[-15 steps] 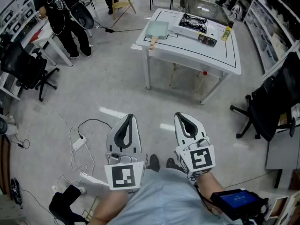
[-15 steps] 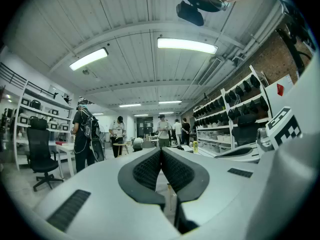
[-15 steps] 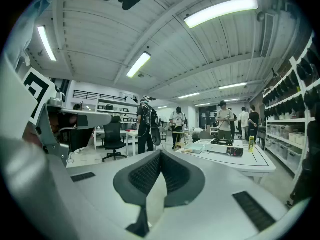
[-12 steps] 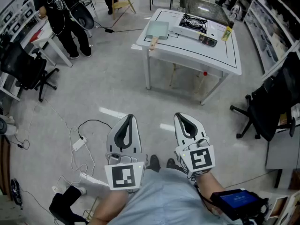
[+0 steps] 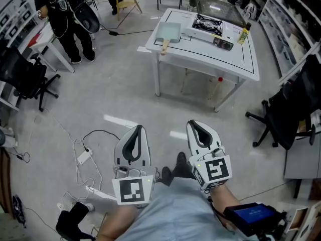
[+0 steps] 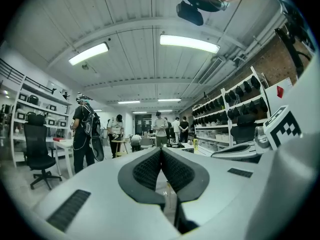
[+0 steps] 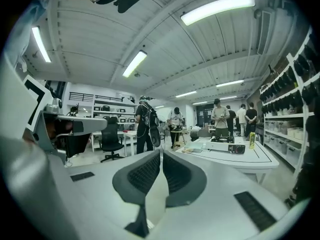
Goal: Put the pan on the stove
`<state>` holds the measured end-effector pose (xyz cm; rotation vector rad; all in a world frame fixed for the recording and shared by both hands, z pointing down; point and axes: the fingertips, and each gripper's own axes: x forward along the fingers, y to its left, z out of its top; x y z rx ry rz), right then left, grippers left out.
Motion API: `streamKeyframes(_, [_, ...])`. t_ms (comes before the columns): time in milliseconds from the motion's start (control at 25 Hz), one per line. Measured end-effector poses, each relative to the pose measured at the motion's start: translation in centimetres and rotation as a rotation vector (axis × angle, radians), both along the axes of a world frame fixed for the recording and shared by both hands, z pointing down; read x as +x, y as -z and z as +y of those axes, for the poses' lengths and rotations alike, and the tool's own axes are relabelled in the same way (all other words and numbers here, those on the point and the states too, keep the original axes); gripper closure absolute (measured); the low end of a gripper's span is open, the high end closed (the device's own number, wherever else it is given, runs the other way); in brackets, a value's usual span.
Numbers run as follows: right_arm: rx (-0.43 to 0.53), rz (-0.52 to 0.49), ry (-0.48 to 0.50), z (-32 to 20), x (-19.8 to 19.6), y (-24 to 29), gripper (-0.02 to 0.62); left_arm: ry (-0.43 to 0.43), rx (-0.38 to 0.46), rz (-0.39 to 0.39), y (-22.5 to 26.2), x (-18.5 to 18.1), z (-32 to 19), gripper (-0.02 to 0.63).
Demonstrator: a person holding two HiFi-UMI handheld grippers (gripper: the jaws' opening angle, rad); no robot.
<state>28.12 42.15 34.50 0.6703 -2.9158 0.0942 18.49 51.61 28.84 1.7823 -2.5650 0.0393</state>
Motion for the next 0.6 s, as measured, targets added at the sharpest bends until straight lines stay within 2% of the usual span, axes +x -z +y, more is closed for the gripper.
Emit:
streamKeyframes(320, [-0.026, 0.009, -0.012, -3.9, -3.2, -1.8, 0.545, 0.011, -0.035, 0.026, -2.2, -3.9, -3.6, 0.589])
streamKeyframes(600, [-0.108, 0.034, 0.002, -9.8, -8.1, -4.3, 0.545, 0.011, -0.093, 0.040, -3.9, -8.6, -9.6, 0.588])
